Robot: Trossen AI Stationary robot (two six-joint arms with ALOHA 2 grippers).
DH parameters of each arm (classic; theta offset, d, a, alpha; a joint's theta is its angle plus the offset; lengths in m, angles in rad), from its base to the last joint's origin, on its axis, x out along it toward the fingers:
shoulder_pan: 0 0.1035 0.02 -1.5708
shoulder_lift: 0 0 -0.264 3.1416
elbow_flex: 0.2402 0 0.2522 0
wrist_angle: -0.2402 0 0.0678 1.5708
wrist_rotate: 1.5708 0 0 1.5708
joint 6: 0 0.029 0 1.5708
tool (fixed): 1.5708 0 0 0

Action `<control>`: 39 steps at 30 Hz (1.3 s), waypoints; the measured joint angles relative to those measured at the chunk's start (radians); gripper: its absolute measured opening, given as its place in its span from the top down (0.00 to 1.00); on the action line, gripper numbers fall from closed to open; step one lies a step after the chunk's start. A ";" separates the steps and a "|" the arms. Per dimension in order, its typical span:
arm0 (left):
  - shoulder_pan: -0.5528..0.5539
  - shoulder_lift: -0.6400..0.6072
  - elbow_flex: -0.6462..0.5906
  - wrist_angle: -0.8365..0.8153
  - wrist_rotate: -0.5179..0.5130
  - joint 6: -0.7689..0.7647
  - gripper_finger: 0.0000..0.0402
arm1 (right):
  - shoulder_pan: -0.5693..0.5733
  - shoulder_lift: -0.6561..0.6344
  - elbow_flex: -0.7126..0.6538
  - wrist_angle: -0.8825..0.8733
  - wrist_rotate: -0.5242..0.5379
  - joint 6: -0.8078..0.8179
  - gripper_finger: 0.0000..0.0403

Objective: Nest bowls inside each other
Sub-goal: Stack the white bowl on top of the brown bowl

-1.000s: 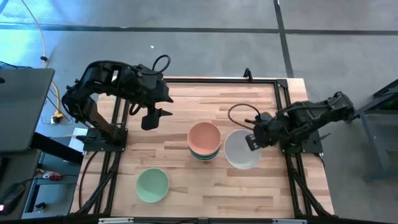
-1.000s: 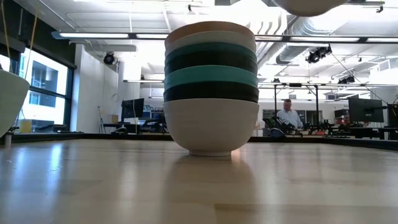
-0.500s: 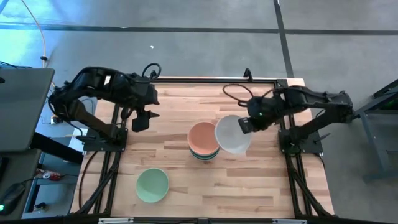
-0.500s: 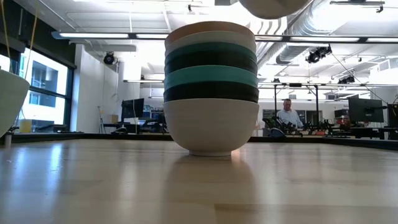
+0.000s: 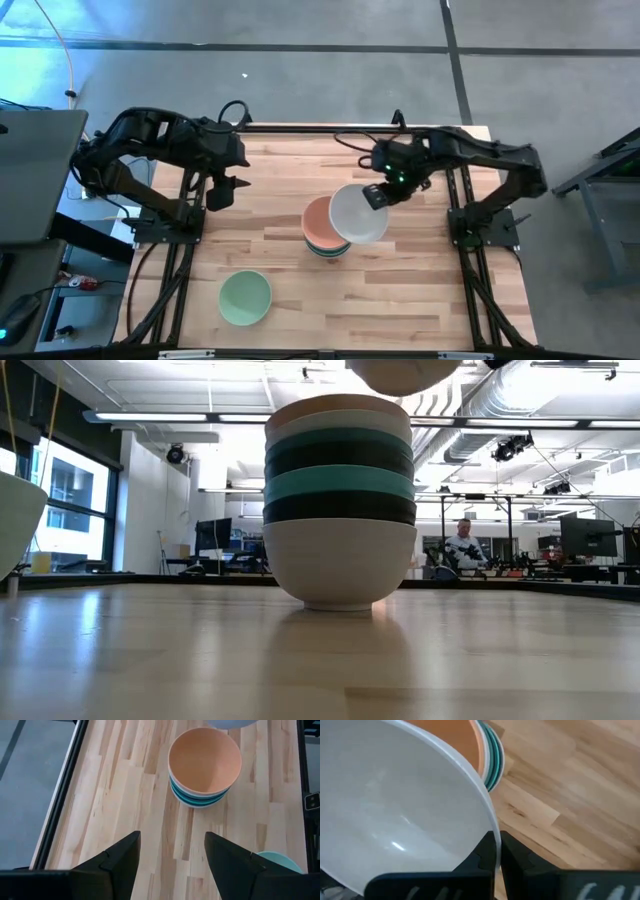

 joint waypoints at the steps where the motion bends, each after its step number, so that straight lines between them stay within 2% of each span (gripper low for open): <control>1: 0.000 -0.001 0.000 0.000 0.000 0.000 0.47 | -0.006 0.023 0.037 -0.027 0.000 -0.017 1.00; 5: 0.000 0.000 0.000 0.001 0.000 0.000 0.47 | -0.033 0.124 0.210 -0.125 0.016 -0.085 1.00; 9: 0.000 0.000 0.000 0.001 0.000 0.000 0.47 | -0.057 0.218 0.345 -0.122 0.013 -0.144 1.00; 13: 0.000 0.000 0.000 0.002 0.000 0.000 0.47 | -0.074 0.303 0.412 -0.123 -0.026 -0.200 1.00; 19: 0.000 -0.008 0.000 0.001 0.000 0.003 0.47 | -0.076 0.371 0.417 -0.122 -0.062 -0.258 1.00; 28: 0.000 -0.020 0.000 0.001 -0.001 0.001 0.47 | -0.084 0.404 0.417 -0.123 -0.010 -0.267 1.00; 39: 0.000 -0.019 0.000 0.001 -0.003 0.001 0.47 | -0.088 0.434 0.417 -0.123 -0.018 -0.284 1.00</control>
